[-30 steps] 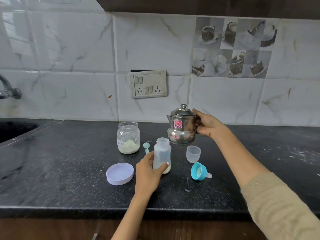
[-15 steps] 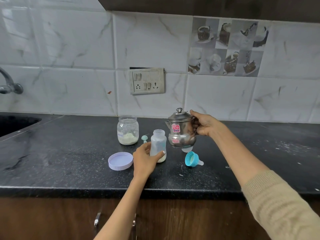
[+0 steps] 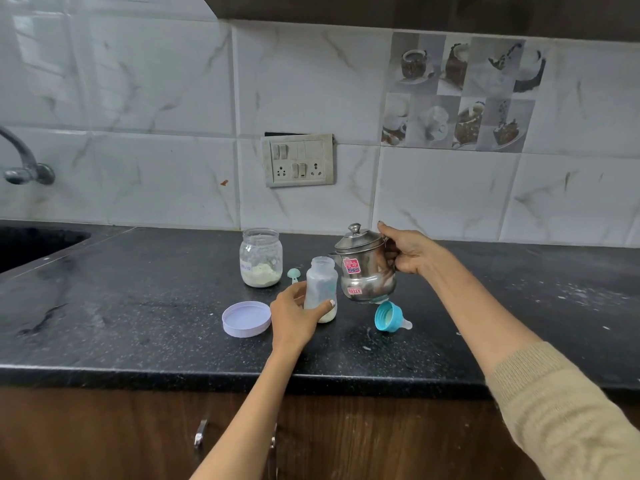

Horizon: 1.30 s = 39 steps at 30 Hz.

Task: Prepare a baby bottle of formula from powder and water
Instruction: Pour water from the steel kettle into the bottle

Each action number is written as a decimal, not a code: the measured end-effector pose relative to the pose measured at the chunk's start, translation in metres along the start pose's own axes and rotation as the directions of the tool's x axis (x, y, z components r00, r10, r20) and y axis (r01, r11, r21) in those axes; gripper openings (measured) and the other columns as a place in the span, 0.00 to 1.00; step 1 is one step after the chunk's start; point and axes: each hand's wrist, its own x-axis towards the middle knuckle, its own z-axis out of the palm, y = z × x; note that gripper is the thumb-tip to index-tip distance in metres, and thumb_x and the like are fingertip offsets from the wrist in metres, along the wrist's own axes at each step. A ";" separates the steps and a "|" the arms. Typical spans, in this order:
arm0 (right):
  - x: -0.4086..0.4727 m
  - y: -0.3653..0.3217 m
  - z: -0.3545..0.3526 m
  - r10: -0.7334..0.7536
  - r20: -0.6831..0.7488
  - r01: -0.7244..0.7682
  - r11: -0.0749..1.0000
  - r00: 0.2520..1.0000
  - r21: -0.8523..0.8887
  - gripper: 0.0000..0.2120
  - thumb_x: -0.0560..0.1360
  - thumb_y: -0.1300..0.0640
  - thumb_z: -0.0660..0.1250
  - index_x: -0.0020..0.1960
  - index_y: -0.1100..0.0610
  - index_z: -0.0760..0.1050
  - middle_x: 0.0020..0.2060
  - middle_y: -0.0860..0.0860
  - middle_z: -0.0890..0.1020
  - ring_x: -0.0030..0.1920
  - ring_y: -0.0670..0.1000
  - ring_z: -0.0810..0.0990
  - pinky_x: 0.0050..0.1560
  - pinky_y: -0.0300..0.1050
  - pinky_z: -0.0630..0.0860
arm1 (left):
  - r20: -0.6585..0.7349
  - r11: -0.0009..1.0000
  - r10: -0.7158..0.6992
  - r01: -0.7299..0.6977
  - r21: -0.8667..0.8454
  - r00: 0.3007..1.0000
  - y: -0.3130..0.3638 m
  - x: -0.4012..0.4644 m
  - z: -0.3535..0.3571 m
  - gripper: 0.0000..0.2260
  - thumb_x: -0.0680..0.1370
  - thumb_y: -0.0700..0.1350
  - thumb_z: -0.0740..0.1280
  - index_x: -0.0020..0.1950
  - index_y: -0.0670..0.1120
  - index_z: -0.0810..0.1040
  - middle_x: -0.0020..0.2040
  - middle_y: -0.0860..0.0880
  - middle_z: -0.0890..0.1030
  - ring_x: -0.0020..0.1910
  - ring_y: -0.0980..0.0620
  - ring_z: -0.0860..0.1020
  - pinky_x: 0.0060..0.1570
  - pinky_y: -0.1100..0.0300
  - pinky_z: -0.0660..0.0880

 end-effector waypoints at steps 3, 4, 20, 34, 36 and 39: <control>0.000 -0.004 0.001 -0.010 0.000 0.010 0.999 1.000 -0.035 0.15 0.76 0.51 0.67 0.34 0.56 0.70 0.31 0.51 0.69 0.31 0.49 0.67 0.35 0.42 0.70 | 0.001 1.000 -0.011 0.011 -0.009 1.000 0.000 0.000 0.000 0.27 0.65 0.45 0.78 0.61 0.42 0.77 0.58 0.46 0.81 0.55 0.52 0.79 0.55 0.58 0.75; 0.000 -0.005 0.001 -0.009 0.004 0.009 0.999 1.000 -0.044 0.14 0.76 0.51 0.67 0.35 0.57 0.70 0.31 0.52 0.70 0.32 0.49 0.68 0.35 0.43 0.71 | 0.003 1.000 -0.012 0.012 -0.011 1.000 0.000 0.000 0.000 0.27 0.65 0.45 0.78 0.61 0.42 0.77 0.58 0.46 0.81 0.55 0.52 0.78 0.55 0.58 0.74; 0.000 -0.017 0.004 -0.001 0.046 0.008 0.990 0.999 -0.144 0.11 0.76 0.51 0.66 0.39 0.57 0.73 0.34 0.53 0.71 0.34 0.50 0.71 0.35 0.45 0.75 | 0.022 0.999 -0.017 0.018 -0.043 1.000 0.002 -0.001 -0.002 0.27 0.65 0.44 0.78 0.62 0.43 0.76 0.58 0.46 0.81 0.51 0.56 0.76 0.51 0.64 0.71; -0.008 -0.028 0.008 -0.014 0.099 0.033 0.980 0.995 -0.198 0.08 0.77 0.56 0.65 0.41 0.60 0.75 0.37 0.54 0.75 0.37 0.50 0.74 0.35 0.44 0.73 | 0.026 0.999 -0.025 0.026 -0.044 0.999 0.001 0.000 -0.001 0.28 0.65 0.44 0.78 0.63 0.43 0.76 0.59 0.46 0.80 0.56 0.52 0.78 0.54 0.61 0.73; -0.008 -0.029 0.008 -0.023 0.108 0.045 0.977 0.994 -0.207 0.08 0.77 0.57 0.66 0.42 0.60 0.75 0.37 0.54 0.76 0.38 0.50 0.74 0.36 0.44 0.73 | 0.024 0.999 -0.024 0.025 -0.048 0.999 0.001 0.000 -0.001 0.28 0.65 0.44 0.78 0.63 0.43 0.76 0.59 0.46 0.80 0.56 0.52 0.78 0.54 0.61 0.73; -0.008 -0.030 0.008 -0.029 0.110 0.054 0.972 0.994 -0.227 0.08 0.77 0.56 0.66 0.42 0.60 0.76 0.37 0.54 0.75 0.37 0.50 0.74 0.35 0.43 0.73 | 0.023 0.999 -0.023 0.025 -0.048 0.999 0.000 0.001 -0.001 0.28 0.64 0.44 0.78 0.63 0.43 0.77 0.58 0.47 0.81 0.54 0.54 0.78 0.52 0.63 0.72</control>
